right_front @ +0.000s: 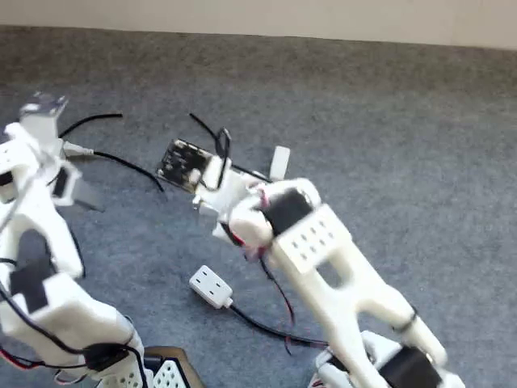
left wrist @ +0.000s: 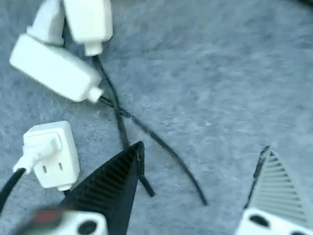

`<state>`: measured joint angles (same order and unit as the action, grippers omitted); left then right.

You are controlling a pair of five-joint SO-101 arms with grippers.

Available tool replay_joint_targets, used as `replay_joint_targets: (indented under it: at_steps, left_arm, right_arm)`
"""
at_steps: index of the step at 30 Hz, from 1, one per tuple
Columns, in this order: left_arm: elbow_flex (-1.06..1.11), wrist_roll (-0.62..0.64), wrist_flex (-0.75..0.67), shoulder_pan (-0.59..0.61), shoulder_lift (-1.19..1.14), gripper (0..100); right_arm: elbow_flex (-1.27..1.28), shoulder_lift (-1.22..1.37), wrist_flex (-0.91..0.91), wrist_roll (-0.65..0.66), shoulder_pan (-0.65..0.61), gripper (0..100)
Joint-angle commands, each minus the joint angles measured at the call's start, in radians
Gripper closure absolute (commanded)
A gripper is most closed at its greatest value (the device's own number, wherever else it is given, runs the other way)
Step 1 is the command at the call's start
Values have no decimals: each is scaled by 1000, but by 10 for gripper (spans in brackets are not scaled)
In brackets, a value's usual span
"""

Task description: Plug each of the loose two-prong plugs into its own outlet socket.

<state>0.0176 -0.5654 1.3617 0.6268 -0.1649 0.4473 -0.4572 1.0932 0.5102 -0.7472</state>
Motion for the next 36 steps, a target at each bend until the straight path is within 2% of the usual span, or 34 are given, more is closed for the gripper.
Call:
replay_joint_targets:
  at_steps: [1, 3, 6, 10, 16, 24, 29, 36]
  left_arm:
    - [50, 21, 68, -136, 226, 638]
    - [139, 21, 63, -197, 326, 638]
    - [305, 29, -21, -274, 499, 638]
    - [530, 135, -184, -354, 737, 638]
    - [825, 265, -370, -498, 972, 638]
    - [966, 301, -370, -625, 1070, 641]
    - [1073, 298, -377, -645, 1075, 641]
    - [1079, 298, -379, -654, 1075, 641]
  right_arm:
    - [234, -223, -217, -61, -4, 993]
    - [352, -280, -291, -78, -7, 993]
    - [456, -294, -354, -98, -7, 993]
    - [492, -294, -380, -103, -12, 993]
    - [521, -305, -378, -150, -96, 993]
    - [526, -305, -377, -150, -99, 993]
    - [479, -305, -369, -150, 18, 993]
    - [308, -305, -189, -120, 70, 993]
